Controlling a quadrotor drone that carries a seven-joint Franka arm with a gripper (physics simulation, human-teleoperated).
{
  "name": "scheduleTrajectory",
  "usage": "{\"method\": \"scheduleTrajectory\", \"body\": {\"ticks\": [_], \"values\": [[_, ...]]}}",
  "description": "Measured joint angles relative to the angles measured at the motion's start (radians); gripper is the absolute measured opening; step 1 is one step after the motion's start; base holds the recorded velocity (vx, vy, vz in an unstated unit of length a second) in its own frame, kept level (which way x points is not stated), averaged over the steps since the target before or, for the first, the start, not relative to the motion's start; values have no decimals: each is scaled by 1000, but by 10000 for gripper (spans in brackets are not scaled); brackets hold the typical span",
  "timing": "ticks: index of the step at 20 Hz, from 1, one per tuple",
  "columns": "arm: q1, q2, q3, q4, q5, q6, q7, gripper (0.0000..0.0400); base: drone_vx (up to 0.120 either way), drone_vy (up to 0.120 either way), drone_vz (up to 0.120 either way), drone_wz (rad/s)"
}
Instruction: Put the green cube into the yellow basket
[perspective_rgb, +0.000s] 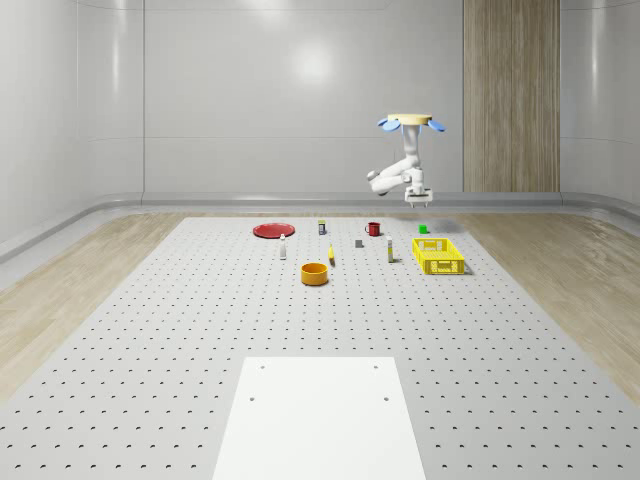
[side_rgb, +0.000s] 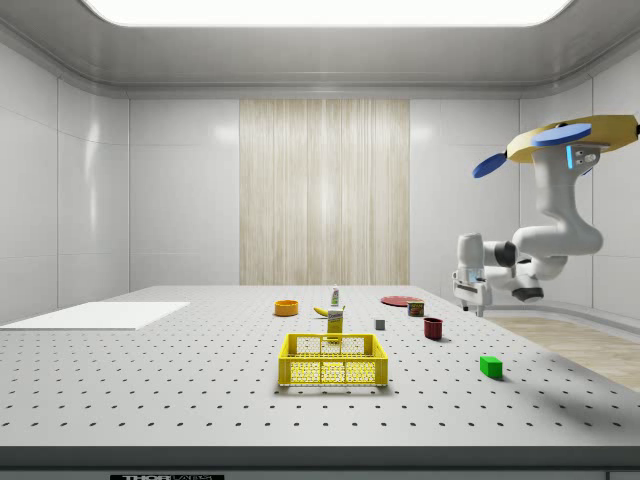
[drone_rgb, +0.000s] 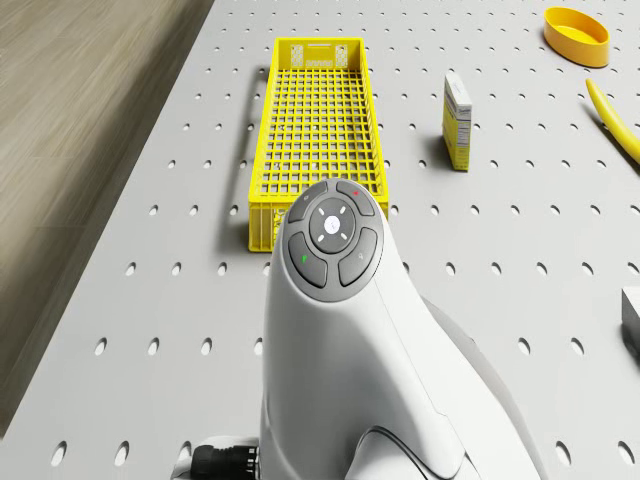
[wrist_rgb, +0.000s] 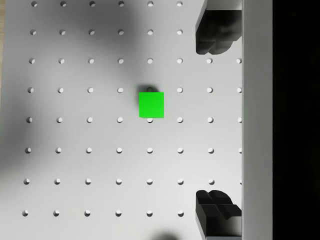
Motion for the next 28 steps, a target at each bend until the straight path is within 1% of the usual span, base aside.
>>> {"method": "scheduleTrajectory", "body": {"ticks": [4, 8, 11, 16, 21, 24, 26, 28], "values": [[-20, -24, 13, 1, 7, 12, 15, 400, -120, 110, -120, 0], [-33, -46, 22, 2, 16, 27, 27, 400, -120, 0, -120, 0], [-41, -63, 29, 3, 24, 40, 34, 400, 53, 0, -120, 0], [-52, -89, 38, 5, 37, 62, 43, 400, 0, 24, -120, 0], [-61, -114, 45, 7, 49, 86, 52, 400, 0, 0, 0, 0], [-60, -135, 26, 10, 35, 112, 51, 400, 0, 0, 0, 0], [-60, -149, 12, 13, 25, 129, 50, 400, 0, 80, 0, 0], [-61, -160, 2, 16, 18, 143, 51, 400, 0, 0, 0, 0]]}}
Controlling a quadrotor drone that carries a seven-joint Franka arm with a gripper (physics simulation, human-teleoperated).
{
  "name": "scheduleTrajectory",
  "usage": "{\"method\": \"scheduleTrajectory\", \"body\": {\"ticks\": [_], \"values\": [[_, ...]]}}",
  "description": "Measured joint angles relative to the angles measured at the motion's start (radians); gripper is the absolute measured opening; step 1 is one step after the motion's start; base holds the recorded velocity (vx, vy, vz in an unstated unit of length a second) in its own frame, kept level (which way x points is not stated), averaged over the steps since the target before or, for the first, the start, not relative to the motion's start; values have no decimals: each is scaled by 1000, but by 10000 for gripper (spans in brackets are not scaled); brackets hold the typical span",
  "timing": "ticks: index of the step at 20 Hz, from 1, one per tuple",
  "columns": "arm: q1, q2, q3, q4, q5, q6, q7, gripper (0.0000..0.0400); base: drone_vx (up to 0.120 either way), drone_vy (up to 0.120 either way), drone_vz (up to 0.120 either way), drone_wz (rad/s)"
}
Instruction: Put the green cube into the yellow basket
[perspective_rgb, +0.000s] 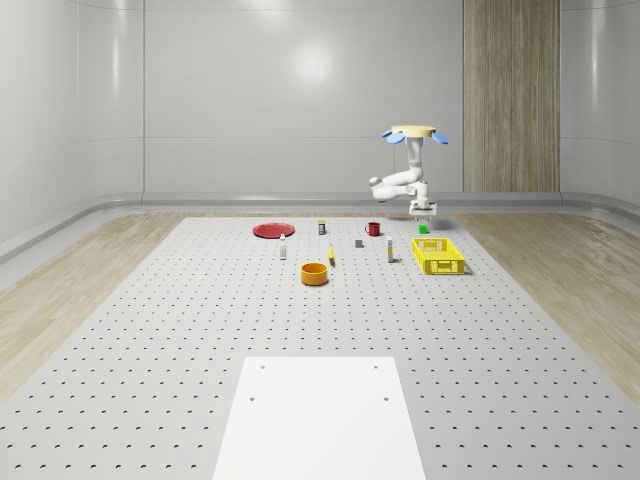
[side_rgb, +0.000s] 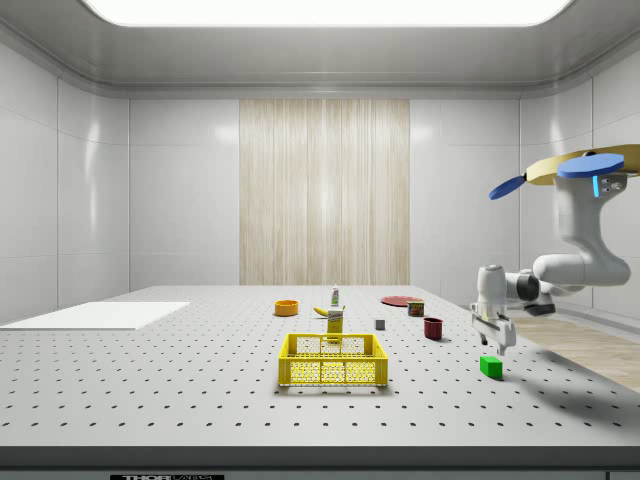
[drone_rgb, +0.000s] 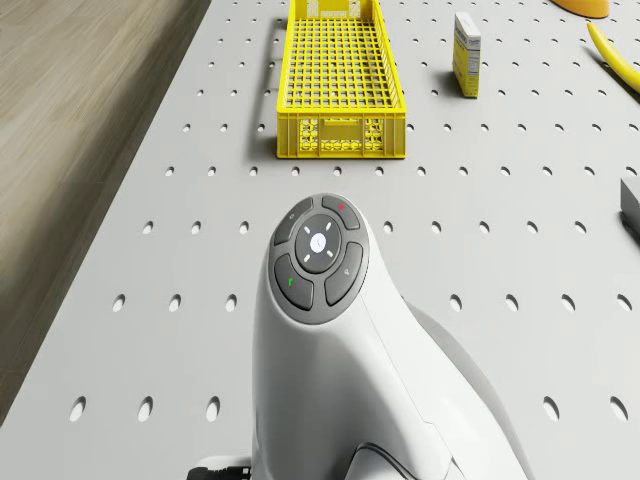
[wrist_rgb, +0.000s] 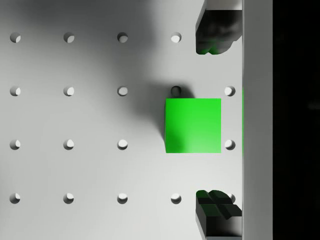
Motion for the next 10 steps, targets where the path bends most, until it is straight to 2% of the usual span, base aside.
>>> {"method": "scheduleTrajectory", "body": {"ticks": [10], "values": [[-4, -61, -107, 31, -90, 98, -8, 400, 0, 0, 0, 0]]}}
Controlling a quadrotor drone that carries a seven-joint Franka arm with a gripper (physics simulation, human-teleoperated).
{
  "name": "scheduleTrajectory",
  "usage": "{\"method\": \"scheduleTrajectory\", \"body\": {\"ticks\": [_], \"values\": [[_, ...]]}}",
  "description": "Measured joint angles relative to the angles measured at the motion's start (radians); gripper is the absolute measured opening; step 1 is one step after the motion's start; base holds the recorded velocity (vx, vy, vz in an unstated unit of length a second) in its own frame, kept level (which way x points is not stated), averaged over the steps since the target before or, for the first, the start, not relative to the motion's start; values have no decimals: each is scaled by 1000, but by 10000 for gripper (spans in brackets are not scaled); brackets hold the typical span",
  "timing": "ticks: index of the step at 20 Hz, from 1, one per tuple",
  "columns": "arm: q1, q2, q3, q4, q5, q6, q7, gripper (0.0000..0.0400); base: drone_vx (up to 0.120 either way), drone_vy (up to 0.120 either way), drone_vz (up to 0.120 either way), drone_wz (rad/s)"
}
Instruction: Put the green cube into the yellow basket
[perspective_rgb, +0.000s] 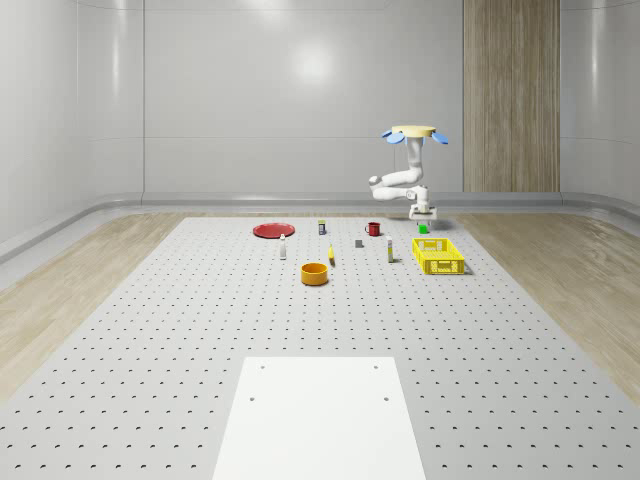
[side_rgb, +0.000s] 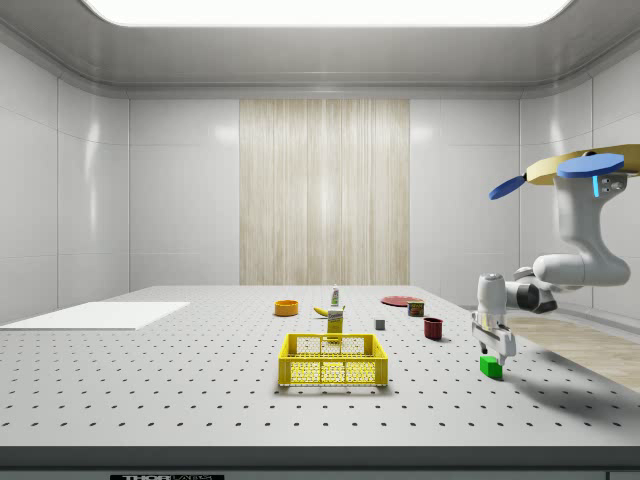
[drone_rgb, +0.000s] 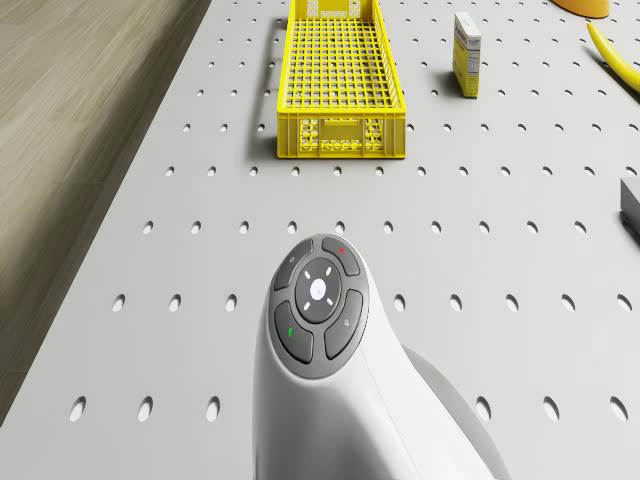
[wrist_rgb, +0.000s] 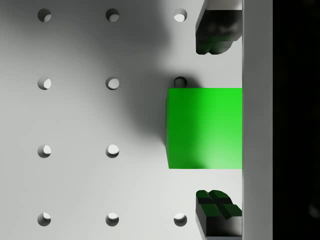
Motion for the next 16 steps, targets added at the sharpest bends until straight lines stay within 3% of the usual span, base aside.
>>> {"method": "scheduleTrajectory", "body": {"ticks": [6, 11, 16], "values": [[-7, -20, -35, 15, -29, 35, 0, 400, 0, 0, 0, 0], [-12, -30, -43, 19, -34, 49, 3, 301, 0, 0, 0, 0], [-17, -38, -43, 21, -34, 57, 7, 277, 0, 0, 0, 0]]}}
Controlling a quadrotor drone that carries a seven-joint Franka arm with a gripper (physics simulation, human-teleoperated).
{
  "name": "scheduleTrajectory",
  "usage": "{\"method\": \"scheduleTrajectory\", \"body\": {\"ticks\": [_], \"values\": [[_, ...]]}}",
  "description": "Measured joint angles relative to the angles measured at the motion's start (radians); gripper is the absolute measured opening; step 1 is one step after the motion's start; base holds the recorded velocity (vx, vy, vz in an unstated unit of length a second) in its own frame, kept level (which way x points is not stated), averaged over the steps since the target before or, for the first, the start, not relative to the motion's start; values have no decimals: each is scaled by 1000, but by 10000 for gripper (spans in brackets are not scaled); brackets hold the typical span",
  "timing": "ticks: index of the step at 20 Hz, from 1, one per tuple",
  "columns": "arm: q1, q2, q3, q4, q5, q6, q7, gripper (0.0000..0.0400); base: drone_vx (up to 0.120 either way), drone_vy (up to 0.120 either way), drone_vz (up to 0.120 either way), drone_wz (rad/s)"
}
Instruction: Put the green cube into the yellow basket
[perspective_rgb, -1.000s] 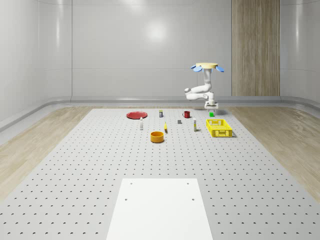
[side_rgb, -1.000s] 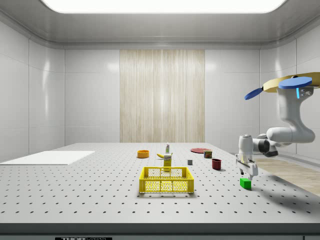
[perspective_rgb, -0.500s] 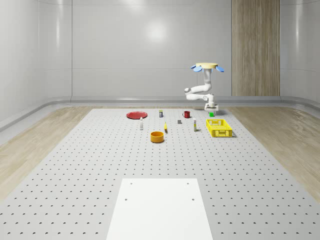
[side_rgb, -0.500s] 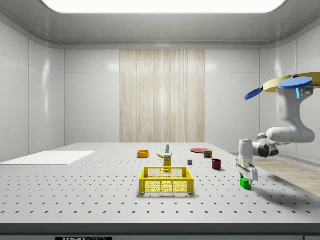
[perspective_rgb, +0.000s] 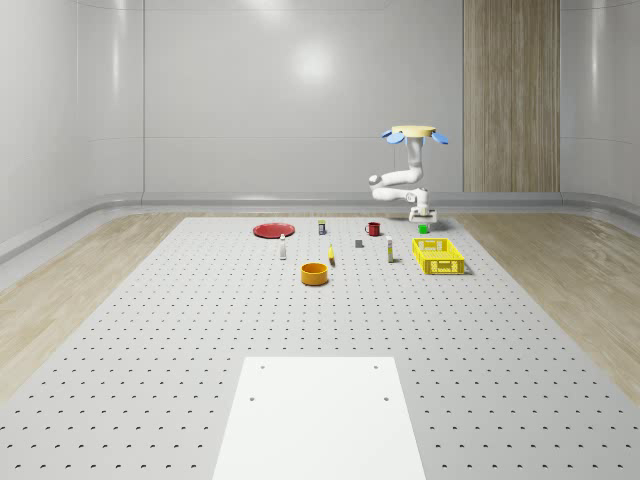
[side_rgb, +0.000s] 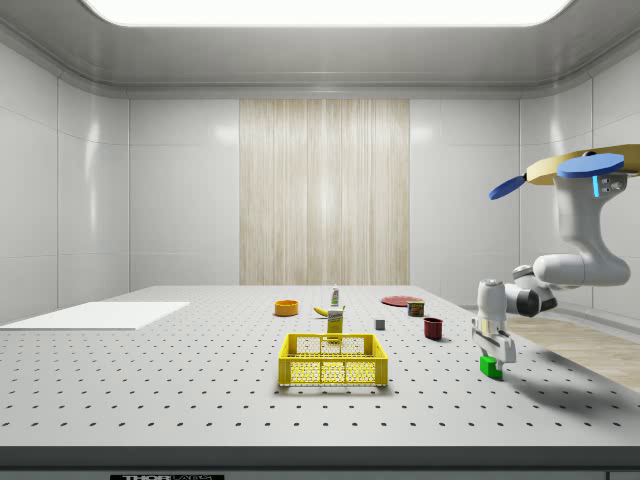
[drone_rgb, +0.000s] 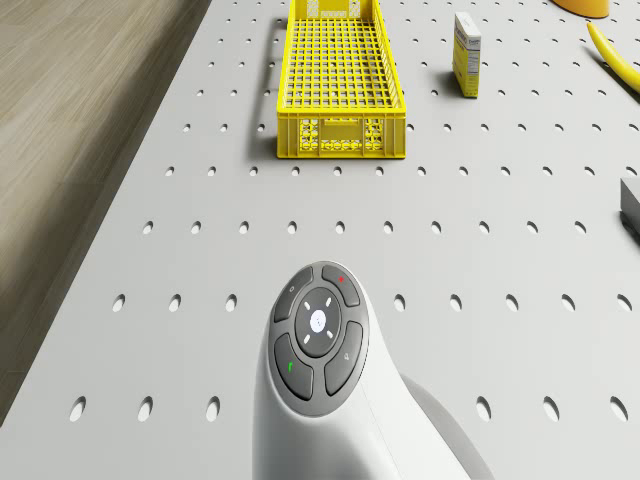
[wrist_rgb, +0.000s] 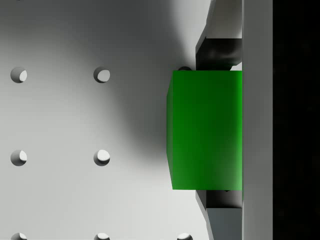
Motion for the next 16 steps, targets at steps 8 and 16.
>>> {"method": "scheduleTrajectory", "body": {"ticks": [8, 16], "values": [[-5, -10, 17, -4, 19, 2, 8, 268, 0, 0, 0, 0], [-10, -13, 108, -30, 109, -28, 28, 254, 40, 0, 0, 0]]}}
